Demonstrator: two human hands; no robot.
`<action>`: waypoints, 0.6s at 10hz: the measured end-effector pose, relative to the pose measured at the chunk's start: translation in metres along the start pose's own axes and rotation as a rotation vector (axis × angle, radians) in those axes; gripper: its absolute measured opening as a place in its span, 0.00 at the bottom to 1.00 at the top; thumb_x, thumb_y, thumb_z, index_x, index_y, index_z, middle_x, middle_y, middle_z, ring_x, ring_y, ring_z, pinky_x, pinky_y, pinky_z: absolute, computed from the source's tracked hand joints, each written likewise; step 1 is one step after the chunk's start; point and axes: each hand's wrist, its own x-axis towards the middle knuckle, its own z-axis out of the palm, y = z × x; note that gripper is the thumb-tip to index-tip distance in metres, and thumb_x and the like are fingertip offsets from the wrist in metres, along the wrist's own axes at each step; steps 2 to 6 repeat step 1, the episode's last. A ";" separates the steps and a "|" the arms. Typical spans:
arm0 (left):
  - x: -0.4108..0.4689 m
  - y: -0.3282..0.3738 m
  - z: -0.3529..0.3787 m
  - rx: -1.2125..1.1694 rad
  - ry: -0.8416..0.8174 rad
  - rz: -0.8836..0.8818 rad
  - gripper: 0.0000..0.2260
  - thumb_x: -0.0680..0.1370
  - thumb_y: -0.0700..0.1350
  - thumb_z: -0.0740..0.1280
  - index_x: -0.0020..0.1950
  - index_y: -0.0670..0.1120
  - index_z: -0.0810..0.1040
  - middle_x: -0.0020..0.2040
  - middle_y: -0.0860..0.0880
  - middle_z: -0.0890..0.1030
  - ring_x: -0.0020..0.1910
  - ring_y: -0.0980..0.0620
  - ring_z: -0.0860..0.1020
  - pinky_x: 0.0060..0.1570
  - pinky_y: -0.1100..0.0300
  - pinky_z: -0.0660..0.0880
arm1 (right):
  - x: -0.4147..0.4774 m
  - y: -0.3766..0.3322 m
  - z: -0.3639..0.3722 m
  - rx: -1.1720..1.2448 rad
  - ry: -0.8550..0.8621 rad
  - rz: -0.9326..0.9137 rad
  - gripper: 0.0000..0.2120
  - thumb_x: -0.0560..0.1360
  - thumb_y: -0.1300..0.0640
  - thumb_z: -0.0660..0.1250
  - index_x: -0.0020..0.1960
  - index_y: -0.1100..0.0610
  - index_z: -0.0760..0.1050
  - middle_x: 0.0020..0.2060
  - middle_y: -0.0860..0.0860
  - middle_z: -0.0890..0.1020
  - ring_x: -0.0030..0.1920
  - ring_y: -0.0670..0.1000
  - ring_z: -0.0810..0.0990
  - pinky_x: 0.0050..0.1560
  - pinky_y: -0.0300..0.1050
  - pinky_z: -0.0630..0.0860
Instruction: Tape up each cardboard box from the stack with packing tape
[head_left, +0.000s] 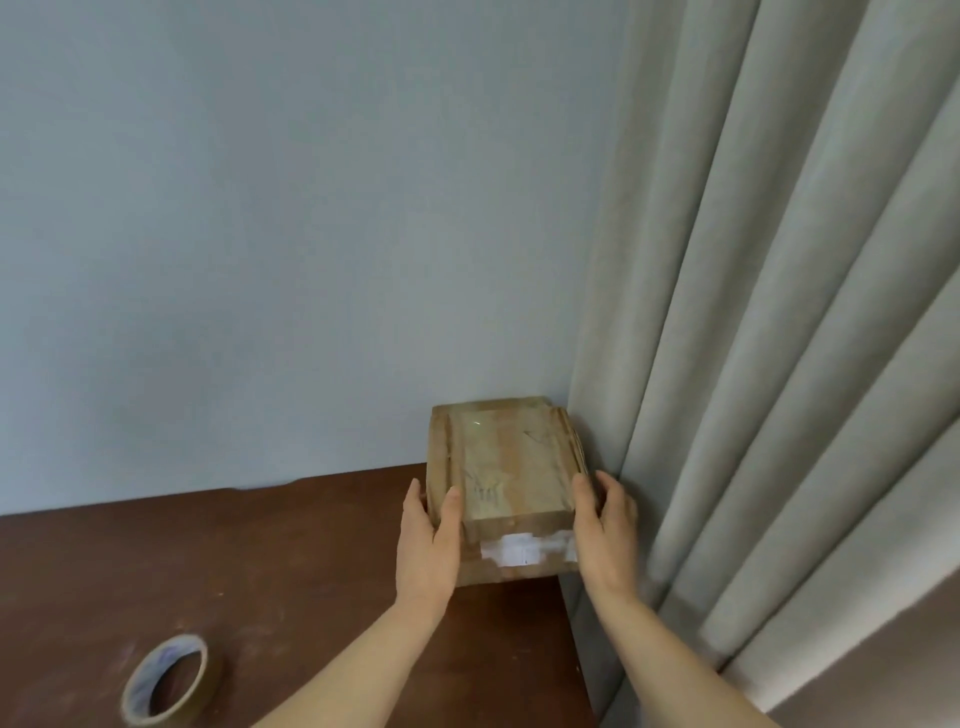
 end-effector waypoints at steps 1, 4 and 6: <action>0.000 0.004 -0.004 -0.019 0.033 0.019 0.31 0.80 0.59 0.57 0.78 0.47 0.53 0.75 0.49 0.63 0.73 0.50 0.63 0.70 0.54 0.62 | -0.004 -0.006 0.000 0.001 0.035 -0.005 0.25 0.80 0.44 0.55 0.73 0.54 0.63 0.71 0.53 0.65 0.69 0.53 0.66 0.66 0.48 0.63; 0.000 0.004 -0.004 -0.019 0.033 0.019 0.31 0.80 0.59 0.57 0.78 0.47 0.53 0.75 0.49 0.63 0.73 0.50 0.63 0.70 0.54 0.62 | -0.004 -0.006 0.000 0.001 0.035 -0.005 0.25 0.80 0.44 0.55 0.73 0.54 0.63 0.71 0.53 0.65 0.69 0.53 0.66 0.66 0.48 0.63; 0.000 0.004 -0.004 -0.019 0.033 0.019 0.31 0.80 0.59 0.57 0.78 0.47 0.53 0.75 0.49 0.63 0.73 0.50 0.63 0.70 0.54 0.62 | -0.004 -0.006 0.000 0.001 0.035 -0.005 0.25 0.80 0.44 0.55 0.73 0.54 0.63 0.71 0.53 0.65 0.69 0.53 0.66 0.66 0.48 0.63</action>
